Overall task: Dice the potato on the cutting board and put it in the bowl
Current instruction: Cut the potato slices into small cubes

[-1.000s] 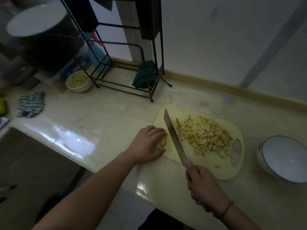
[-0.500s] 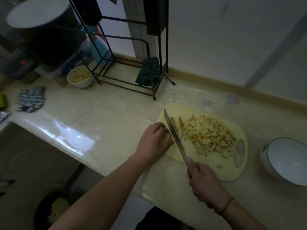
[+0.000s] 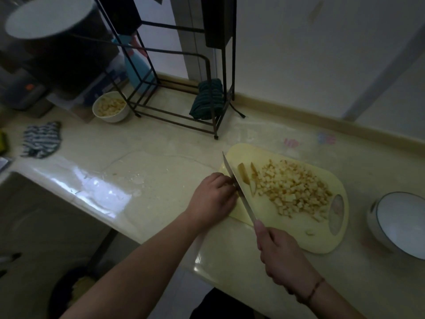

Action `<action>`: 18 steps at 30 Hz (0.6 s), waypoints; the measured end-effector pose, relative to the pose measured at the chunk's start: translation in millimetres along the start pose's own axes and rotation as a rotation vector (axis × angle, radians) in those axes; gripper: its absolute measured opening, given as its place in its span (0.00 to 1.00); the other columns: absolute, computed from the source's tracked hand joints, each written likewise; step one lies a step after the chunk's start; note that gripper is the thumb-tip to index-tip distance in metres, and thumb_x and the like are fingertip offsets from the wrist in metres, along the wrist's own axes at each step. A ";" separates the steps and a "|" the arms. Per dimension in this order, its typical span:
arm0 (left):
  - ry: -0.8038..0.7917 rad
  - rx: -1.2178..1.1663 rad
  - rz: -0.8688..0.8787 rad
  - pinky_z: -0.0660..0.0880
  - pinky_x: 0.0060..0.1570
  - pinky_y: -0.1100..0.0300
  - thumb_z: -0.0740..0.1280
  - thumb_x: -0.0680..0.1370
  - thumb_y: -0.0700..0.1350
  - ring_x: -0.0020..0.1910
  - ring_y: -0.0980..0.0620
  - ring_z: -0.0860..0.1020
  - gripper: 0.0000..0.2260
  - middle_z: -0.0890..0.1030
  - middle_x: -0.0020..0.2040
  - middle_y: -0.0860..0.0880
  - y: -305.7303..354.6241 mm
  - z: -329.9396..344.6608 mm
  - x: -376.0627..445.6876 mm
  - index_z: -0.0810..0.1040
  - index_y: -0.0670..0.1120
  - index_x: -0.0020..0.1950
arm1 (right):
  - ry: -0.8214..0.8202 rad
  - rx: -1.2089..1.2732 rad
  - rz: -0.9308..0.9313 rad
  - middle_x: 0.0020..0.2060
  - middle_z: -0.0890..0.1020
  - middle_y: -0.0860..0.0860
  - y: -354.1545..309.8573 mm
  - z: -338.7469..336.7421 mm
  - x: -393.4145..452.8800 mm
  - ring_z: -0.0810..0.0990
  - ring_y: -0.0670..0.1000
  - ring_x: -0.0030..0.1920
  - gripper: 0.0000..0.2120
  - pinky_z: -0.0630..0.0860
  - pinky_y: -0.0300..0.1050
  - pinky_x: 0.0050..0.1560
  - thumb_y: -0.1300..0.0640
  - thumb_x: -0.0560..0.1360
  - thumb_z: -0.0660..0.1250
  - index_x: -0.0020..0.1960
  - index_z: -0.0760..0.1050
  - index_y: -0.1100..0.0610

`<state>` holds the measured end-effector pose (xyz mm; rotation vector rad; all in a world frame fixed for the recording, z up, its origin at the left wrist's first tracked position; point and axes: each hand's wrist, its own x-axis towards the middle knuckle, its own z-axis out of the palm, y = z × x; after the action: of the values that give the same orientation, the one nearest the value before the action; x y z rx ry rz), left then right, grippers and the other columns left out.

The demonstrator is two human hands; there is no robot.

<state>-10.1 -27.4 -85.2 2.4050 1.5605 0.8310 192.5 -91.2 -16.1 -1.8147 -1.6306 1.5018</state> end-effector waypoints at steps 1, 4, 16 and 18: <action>-0.004 -0.014 -0.008 0.77 0.48 0.51 0.71 0.76 0.42 0.48 0.42 0.79 0.07 0.82 0.49 0.43 -0.3 0.7 -0.2 0.85 0.40 0.49 | -0.003 -0.005 0.003 0.24 0.72 0.50 0.3 -0.1 0.1 0.68 0.47 0.24 0.31 0.63 0.41 0.29 0.28 0.67 0.49 0.31 0.67 0.56; -0.026 -0.051 -0.037 0.78 0.48 0.51 0.71 0.76 0.42 0.49 0.42 0.79 0.07 0.82 0.49 0.43 -1.9 2.9 -1.5 0.85 0.40 0.49 | -0.004 -0.009 0.011 0.23 0.71 0.50 -0.3 -1.8 -1.1 0.67 0.45 0.23 0.31 0.62 0.40 0.28 0.28 0.68 0.49 0.31 0.67 0.56; -0.014 -0.117 0.012 0.77 0.51 0.53 0.72 0.76 0.41 0.50 0.43 0.79 0.07 0.82 0.50 0.44 -7.6 4.4 0.5 0.85 0.41 0.52 | 0.001 -0.094 -0.032 0.21 0.70 0.50 -5.4 3.7 12.7 0.69 0.47 0.23 0.28 0.65 0.41 0.30 0.35 0.76 0.50 0.30 0.64 0.56; -0.007 -0.118 0.017 0.77 0.51 0.53 0.72 0.76 0.41 0.49 0.43 0.79 0.06 0.82 0.49 0.43 -8.4 4.7 2.0 0.85 0.40 0.50 | 0.006 -0.061 -0.028 0.22 0.69 0.49 -2.4 1.3 16.8 0.67 0.47 0.22 0.32 0.62 0.39 0.28 0.28 0.73 0.47 0.30 0.63 0.55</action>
<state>-13.7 -21.1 -91.8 2.3390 1.4475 0.8908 187.1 -76.6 -23.2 -1.8179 -1.7094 1.4486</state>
